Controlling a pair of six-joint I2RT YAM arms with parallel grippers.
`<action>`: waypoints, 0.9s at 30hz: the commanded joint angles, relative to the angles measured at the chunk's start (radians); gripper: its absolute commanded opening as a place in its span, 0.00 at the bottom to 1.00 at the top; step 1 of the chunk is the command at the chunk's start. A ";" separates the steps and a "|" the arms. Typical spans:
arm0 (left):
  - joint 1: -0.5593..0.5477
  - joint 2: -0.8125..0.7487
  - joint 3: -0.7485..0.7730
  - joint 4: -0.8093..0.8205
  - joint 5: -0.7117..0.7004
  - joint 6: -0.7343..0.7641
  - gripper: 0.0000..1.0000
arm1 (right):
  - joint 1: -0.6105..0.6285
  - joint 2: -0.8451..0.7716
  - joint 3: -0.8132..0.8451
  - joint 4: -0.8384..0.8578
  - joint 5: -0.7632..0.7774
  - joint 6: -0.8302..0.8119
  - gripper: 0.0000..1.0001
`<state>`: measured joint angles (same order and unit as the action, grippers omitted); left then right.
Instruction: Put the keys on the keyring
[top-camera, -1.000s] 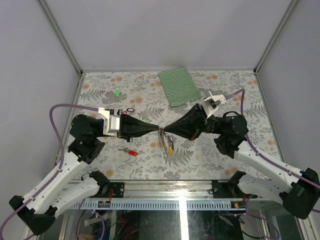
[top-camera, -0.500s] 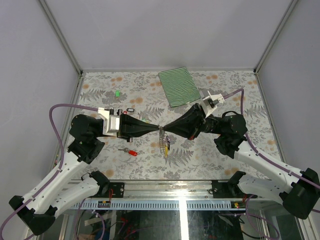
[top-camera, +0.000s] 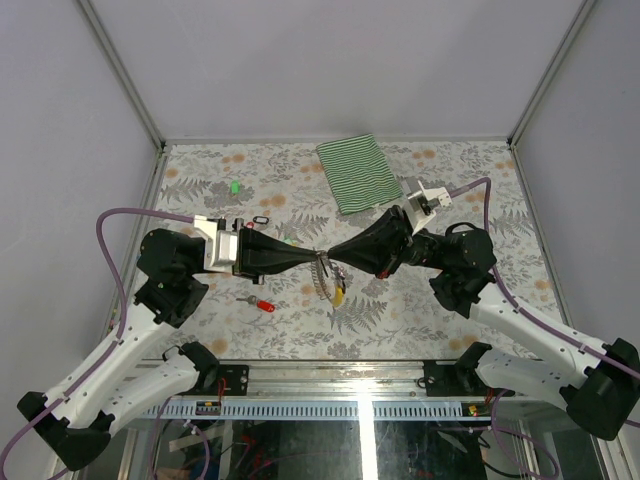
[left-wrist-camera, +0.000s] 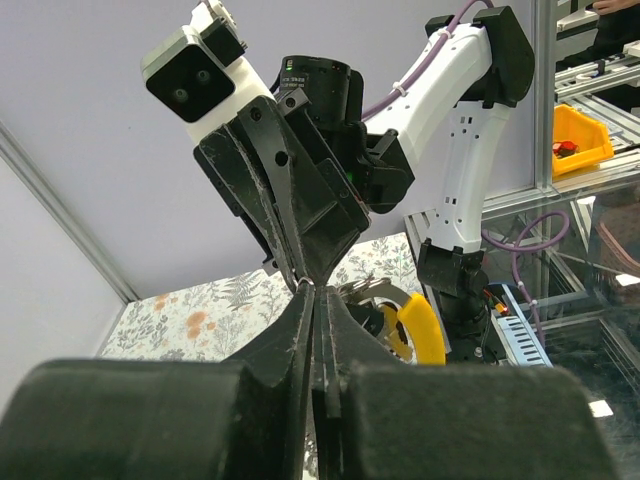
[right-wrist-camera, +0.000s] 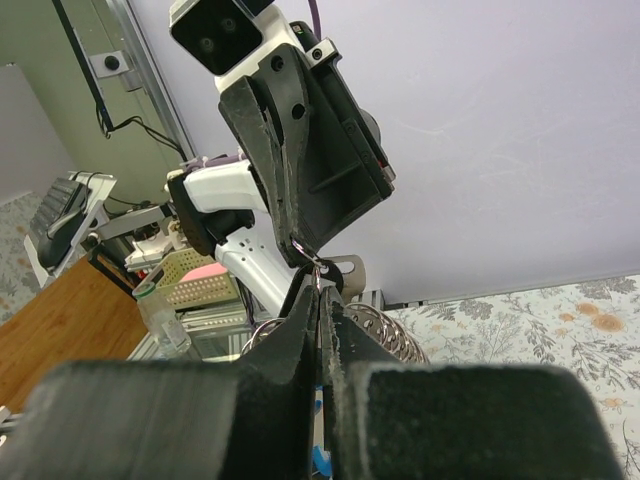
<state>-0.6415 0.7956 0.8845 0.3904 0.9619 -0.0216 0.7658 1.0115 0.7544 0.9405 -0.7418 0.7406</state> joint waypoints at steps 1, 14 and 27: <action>-0.006 -0.005 0.024 0.031 0.028 0.002 0.00 | 0.007 -0.035 0.019 0.065 0.047 -0.013 0.00; -0.007 0.008 0.033 0.017 0.043 0.002 0.00 | 0.007 -0.049 0.017 0.076 0.048 -0.009 0.00; -0.008 0.013 0.035 0.004 0.049 0.006 0.00 | 0.007 -0.066 0.013 0.078 0.079 -0.007 0.00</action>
<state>-0.6418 0.8089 0.8886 0.3889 0.9882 -0.0216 0.7658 0.9798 0.7544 0.9440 -0.7219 0.7406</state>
